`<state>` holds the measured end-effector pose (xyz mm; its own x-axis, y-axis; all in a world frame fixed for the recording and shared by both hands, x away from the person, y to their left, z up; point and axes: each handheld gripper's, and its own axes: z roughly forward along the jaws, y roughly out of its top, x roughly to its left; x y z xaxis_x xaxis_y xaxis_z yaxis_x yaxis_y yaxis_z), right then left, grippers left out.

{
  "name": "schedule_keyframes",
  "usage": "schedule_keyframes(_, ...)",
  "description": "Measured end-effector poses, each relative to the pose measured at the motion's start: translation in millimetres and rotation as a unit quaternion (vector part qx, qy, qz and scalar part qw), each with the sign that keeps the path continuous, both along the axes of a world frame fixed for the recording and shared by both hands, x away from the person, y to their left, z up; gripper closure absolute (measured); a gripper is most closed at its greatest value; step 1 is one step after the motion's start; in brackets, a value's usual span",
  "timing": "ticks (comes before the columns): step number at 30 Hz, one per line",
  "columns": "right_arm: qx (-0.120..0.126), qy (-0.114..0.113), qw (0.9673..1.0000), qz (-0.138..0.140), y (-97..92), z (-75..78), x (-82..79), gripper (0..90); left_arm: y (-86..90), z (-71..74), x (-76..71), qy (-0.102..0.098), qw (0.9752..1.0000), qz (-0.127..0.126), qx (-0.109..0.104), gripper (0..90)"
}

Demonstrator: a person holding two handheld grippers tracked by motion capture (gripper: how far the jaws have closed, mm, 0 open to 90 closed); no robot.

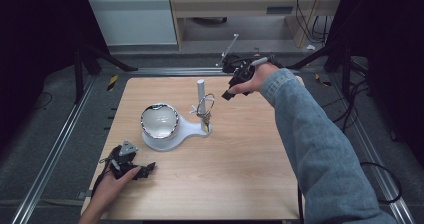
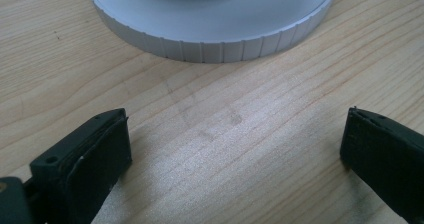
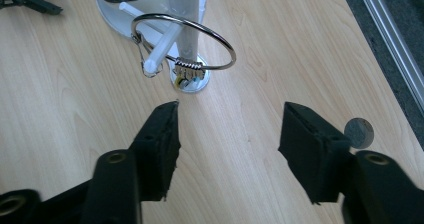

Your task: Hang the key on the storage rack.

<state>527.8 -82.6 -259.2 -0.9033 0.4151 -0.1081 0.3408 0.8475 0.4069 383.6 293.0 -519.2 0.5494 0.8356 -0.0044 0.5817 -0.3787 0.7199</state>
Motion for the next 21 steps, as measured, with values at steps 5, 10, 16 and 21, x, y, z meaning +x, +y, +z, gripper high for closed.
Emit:
schedule_keyframes(5,0.010,-0.015,0.9998,-0.013,-8.2,-6.3,-0.9,31.1,0.0,0.0,0.0,0.000,1.0000,0.000,0.000,0.0)
schedule_keyframes(10,0.020,-0.028,0.9990,-0.026,-15.3,-11.6,-1.1,22.2,0.0,0.0,0.0,0.000,1.0000,0.000,0.000,0.0)
schedule_keyframes(16,0.044,-0.033,0.9973,-0.050,-24.1,-22.6,-1.5,11.4,0.0,0.0,0.0,0.000,1.0000,0.000,0.000,0.0)
schedule_keyframes(21,0.056,-0.042,0.9958,-0.059,-33.9,-41.2,-2.3,7.5,0.0,0.0,0.1,0.000,1.0000,0.000,0.000,0.0)
